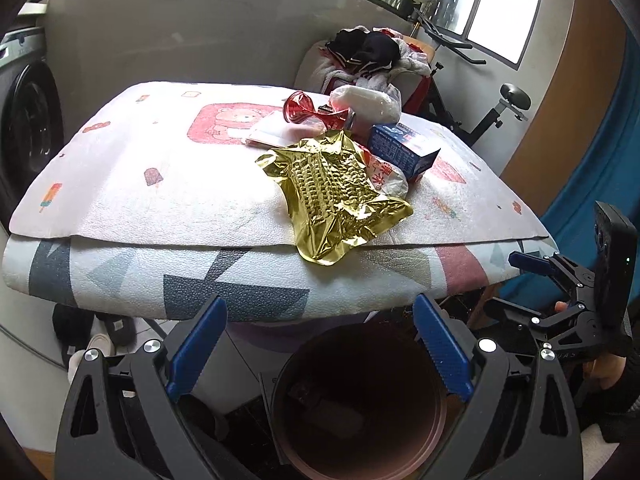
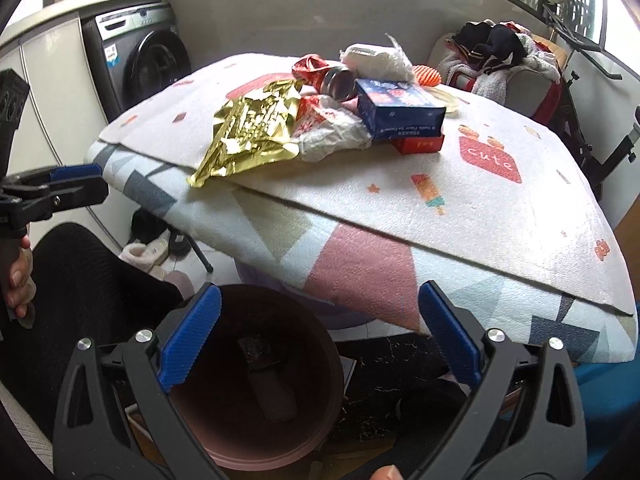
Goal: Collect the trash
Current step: 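Grasp the gold foil wrapper with the left gripper while the right gripper grasps the blue box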
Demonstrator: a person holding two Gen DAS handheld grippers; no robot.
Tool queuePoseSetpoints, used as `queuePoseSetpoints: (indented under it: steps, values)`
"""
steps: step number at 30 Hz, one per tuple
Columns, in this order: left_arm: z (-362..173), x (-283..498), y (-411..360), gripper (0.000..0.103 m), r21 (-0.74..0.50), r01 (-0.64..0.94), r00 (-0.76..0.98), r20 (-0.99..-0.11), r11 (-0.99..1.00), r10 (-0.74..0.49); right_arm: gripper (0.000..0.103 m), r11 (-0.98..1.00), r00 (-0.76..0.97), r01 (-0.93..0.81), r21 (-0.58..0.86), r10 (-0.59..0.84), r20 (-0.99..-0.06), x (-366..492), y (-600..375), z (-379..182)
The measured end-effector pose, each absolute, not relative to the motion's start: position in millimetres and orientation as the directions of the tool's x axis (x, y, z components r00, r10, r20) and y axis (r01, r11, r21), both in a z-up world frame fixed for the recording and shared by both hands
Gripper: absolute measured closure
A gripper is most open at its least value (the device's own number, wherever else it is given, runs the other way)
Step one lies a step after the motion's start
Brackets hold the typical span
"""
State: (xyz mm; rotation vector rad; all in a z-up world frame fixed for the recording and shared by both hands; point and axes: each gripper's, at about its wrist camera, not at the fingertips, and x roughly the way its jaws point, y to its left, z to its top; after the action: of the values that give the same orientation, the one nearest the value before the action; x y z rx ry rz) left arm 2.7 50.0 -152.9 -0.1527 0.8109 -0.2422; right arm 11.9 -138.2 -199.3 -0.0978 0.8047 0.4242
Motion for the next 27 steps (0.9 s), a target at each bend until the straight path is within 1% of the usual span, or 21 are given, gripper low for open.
queuePoseSetpoints:
  steps: [2,5,9,12,15,21,27]
  values:
    - [-149,11,48,0.011,-0.231,0.164,0.667,-0.690,0.959,-0.280,0.006,0.918,0.624,-0.385,0.101,0.339,-0.704,19,-145,-195]
    - [-143,28,45,0.011,-0.232,0.171,0.666,-0.689,0.958,-0.286,0.006,0.935,0.645,-0.344,0.083,0.300,-0.703,32,-152,-191]
    - [-141,56,45,0.011,-0.271,0.158,0.655,-0.691,0.949,-0.306,0.006,0.935,0.637,-0.334,0.116,0.315,-0.704,47,-160,-188]
    - [-143,78,45,0.011,-0.274,0.124,0.646,-0.707,0.954,-0.287,0.006,0.947,0.655,-0.314,0.068,0.268,-0.706,58,-161,-186]
    - [-145,93,48,0.011,-0.296,0.104,0.645,-0.707,0.950,-0.290,0.006,0.945,0.661,-0.324,0.045,0.260,-0.704,72,-162,-181]
    - [-149,108,54,0.011,-0.327,0.091,0.643,-0.702,0.940,-0.307,0.006,0.944,0.656,-0.326,0.044,0.260,-0.709,133,-167,-169]
    - [-156,118,61,0.011,-0.357,0.066,0.636,-0.705,0.932,-0.315,0.006,0.938,0.653,-0.345,-0.004,0.237,-0.719,198,-150,-172]
